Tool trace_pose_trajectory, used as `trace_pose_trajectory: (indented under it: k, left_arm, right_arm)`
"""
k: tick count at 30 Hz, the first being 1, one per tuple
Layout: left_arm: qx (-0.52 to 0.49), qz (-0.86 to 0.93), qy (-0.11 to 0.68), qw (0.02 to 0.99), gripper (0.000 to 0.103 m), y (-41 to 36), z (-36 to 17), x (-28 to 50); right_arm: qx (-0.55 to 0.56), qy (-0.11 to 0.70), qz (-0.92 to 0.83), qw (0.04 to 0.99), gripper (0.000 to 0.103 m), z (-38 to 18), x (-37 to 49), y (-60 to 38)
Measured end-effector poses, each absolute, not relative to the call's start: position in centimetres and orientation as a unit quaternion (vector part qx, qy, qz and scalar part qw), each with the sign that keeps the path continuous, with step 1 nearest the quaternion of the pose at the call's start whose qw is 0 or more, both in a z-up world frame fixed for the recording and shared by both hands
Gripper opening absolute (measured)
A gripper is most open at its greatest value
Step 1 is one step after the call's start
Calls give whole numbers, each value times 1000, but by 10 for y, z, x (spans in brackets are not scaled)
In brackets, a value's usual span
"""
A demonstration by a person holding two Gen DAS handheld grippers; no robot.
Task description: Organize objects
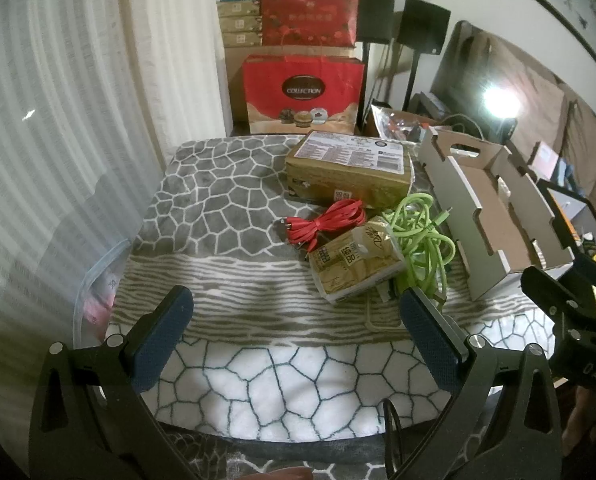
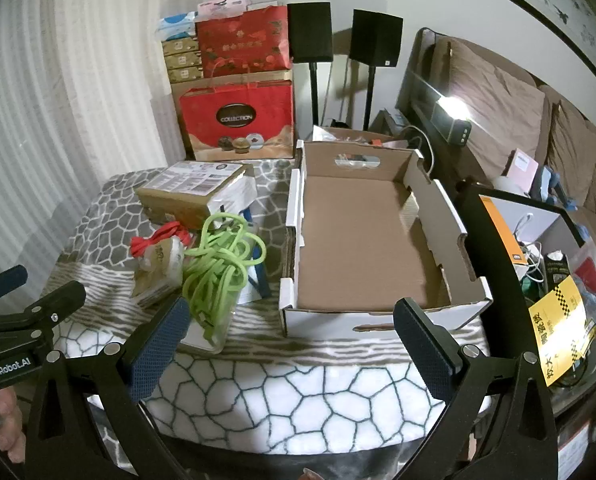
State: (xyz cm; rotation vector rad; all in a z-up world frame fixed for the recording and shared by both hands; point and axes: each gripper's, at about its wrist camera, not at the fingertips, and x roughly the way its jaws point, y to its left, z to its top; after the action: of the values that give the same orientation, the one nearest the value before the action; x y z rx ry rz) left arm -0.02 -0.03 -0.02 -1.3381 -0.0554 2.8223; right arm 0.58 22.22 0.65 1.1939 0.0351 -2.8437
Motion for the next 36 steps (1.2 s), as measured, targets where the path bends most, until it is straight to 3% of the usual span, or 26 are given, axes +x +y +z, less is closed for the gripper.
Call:
trace_pose_trajectory:
  k: [36]
  left_arm:
    - [-431,902,-16,9,103,0,-8,-1]
  right_arm:
    - [387,11,-922,30,103,6,5,221]
